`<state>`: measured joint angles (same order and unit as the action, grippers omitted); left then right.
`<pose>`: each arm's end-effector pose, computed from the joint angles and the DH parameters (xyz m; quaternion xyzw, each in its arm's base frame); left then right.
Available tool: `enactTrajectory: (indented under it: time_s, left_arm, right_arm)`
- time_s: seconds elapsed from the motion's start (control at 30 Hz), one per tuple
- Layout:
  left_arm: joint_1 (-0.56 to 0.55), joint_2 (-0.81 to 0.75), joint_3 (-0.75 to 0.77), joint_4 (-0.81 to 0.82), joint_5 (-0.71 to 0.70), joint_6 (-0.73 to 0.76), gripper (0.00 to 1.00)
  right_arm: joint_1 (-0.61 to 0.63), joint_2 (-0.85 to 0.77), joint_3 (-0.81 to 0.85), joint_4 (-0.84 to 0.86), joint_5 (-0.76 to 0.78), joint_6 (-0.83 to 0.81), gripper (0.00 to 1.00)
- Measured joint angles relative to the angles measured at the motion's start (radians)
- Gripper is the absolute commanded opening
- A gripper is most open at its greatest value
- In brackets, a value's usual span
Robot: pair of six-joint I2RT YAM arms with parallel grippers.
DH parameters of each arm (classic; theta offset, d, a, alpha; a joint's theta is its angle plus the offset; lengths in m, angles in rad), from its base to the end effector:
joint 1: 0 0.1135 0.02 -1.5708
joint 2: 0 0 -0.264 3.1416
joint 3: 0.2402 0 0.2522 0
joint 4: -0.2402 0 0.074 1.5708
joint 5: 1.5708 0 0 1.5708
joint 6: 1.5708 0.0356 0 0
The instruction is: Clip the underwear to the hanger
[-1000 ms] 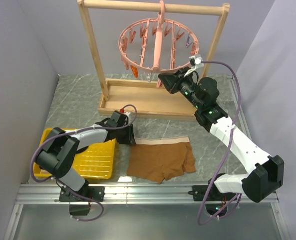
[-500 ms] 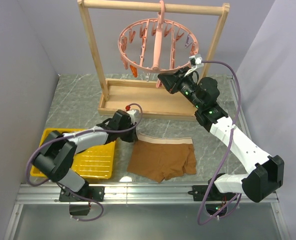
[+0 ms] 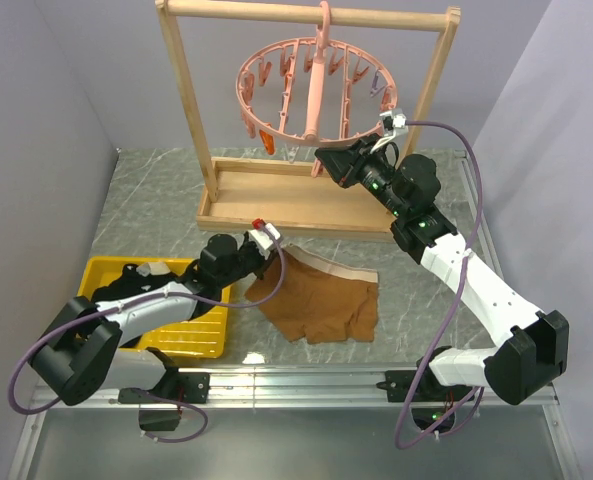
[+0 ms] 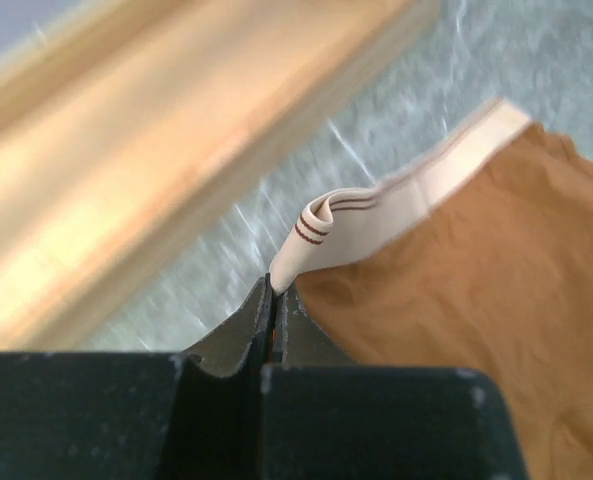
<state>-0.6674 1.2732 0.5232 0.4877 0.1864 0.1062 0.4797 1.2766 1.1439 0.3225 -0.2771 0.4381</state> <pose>0.2064 -0.1710 0.2146 0.3505 0.7103 -0.2388 0.5618 0.2621 0.1473 0.4136 -0.1196 0.6285 0.4171 0.6456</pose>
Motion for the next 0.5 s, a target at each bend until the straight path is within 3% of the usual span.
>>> enactTrajectory:
  time_s: [0.23,0.5]
  left_arm:
    - [0.015,0.03,0.022,0.186,0.055,0.031,0.0]
    - [0.087,0.069,0.151,0.243,0.226,-0.133,0.0]
  right_arm:
    - [-0.002,0.0,-0.023,0.035,-0.018,0.018,0.0]
    - [-0.007,-0.001,-0.057,0.098,-0.037,0.016,0.0]
